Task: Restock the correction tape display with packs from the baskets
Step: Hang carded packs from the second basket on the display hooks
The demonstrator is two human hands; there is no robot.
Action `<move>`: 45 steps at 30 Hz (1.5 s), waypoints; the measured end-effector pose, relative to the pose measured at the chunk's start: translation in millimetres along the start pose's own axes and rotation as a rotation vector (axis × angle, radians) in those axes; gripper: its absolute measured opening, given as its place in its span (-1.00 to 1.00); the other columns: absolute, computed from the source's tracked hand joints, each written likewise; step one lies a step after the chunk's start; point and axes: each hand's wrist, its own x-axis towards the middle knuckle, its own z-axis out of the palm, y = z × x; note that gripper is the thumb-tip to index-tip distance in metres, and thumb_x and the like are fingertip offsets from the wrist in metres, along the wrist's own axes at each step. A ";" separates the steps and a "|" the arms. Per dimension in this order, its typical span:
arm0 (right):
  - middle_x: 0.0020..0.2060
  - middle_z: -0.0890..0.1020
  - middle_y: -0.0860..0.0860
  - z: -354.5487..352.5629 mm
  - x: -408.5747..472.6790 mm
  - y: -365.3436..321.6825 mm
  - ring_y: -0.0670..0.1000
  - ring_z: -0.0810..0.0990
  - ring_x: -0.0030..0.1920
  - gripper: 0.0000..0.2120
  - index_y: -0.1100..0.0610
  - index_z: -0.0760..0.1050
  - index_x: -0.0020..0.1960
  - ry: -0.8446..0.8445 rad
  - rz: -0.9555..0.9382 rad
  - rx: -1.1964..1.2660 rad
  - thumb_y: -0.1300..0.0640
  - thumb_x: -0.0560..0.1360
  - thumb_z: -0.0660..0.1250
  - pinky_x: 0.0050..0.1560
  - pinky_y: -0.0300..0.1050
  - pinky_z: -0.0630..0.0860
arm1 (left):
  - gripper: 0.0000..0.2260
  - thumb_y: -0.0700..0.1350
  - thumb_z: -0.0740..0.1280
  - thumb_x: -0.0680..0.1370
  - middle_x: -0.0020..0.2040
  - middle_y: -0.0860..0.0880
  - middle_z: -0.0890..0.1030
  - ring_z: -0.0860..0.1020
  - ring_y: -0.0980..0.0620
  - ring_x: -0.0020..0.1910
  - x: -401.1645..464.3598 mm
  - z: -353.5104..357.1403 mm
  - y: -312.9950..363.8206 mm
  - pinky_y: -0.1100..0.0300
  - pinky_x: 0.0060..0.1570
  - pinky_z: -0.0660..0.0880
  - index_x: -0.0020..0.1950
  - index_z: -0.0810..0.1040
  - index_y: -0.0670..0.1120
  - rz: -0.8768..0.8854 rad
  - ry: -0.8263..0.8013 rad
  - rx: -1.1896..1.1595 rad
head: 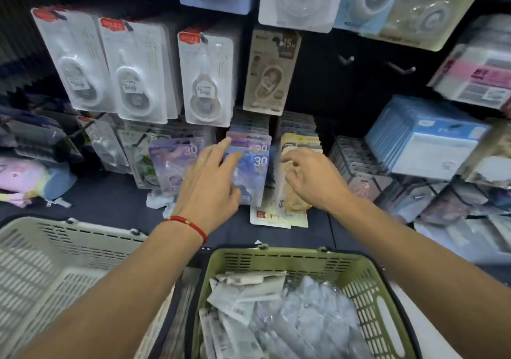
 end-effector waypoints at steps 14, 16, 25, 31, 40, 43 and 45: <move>0.61 0.33 -0.01 111.5 -186.3 -1.8 0.12 0.34 0.55 -0.40 -0.05 0.22 0.66 -0.620 -0.055 -0.010 -0.08 0.66 0.30 0.49 0.10 0.36 | -0.43 -0.05 0.33 0.63 0.60 -0.04 0.34 0.32 -0.06 0.57 -151.9 82.9 -4.6 -0.06 0.53 0.30 0.64 0.29 0.02 0.149 -0.912 0.309; 0.54 0.45 0.02 126.5 -187.0 -2.0 0.15 0.41 0.51 -0.50 -0.04 0.34 0.61 -0.566 -0.037 -0.012 0.02 0.68 0.29 0.42 0.08 0.40 | -0.45 -0.08 0.31 0.63 0.58 -0.02 0.37 0.32 -0.04 0.56 -162.2 93.6 -3.5 -0.04 0.55 0.22 0.63 0.30 0.02 0.115 -0.889 0.326; -0.14 0.72 0.23 98.1 -165.0 22.9 0.11 0.63 -0.19 -0.72 0.27 0.62 0.01 -0.052 0.578 0.767 0.09 0.71 0.28 -0.13 0.08 0.59 | -0.66 0.05 0.29 0.68 0.41 0.08 0.60 0.50 0.03 0.42 -168.4 113.4 -15.9 0.08 0.50 0.18 0.46 0.53 0.10 -0.032 -0.602 0.310; -0.03 0.78 0.15 75.5 -170.9 40.7 0.15 0.72 -0.08 -0.80 0.20 0.61 0.21 -0.137 0.796 1.209 0.20 0.74 0.22 -0.12 -0.02 0.69 | -0.79 -0.09 0.36 0.67 0.22 0.11 0.71 0.59 0.02 0.26 -163.7 116.1 -11.8 0.07 0.27 0.34 0.25 0.69 0.13 -0.016 -0.479 0.299; 0.17 0.71 0.25 47.6 -186.1 68.4 0.20 0.77 0.02 -0.45 0.19 0.37 0.48 0.086 0.835 1.623 0.56 0.57 0.27 -0.06 -0.03 0.74 | -0.87 -0.15 0.36 0.69 -0.12 -0.01 0.73 0.67 -0.06 -0.07 -135.4 66.0 3.6 0.10 -0.05 0.57 -0.02 0.68 -0.08 -0.714 -0.081 -0.666; 0.28 0.66 0.16 47.4 -188.9 67.1 0.29 0.74 0.11 -0.13 -0.18 0.22 0.56 0.041 0.809 1.783 0.61 0.54 0.25 -0.08 0.01 0.74 | -0.87 -0.27 0.34 0.68 0.03 -0.15 0.77 0.73 -0.17 0.06 -139.6 62.9 10.0 -0.07 0.10 0.68 0.20 0.63 -0.22 -0.834 -0.149 -0.975; 0.39 0.56 0.11 49.0 -186.9 60.0 0.27 0.72 0.17 -0.07 -0.20 0.20 0.61 0.025 0.788 1.787 0.63 0.52 0.23 -0.08 0.01 0.73 | -0.75 -0.39 0.35 0.63 0.04 -0.13 0.78 0.75 -0.12 0.04 -145.3 64.3 18.4 0.05 -0.04 0.72 0.26 0.58 -0.18 -0.857 -0.171 -1.170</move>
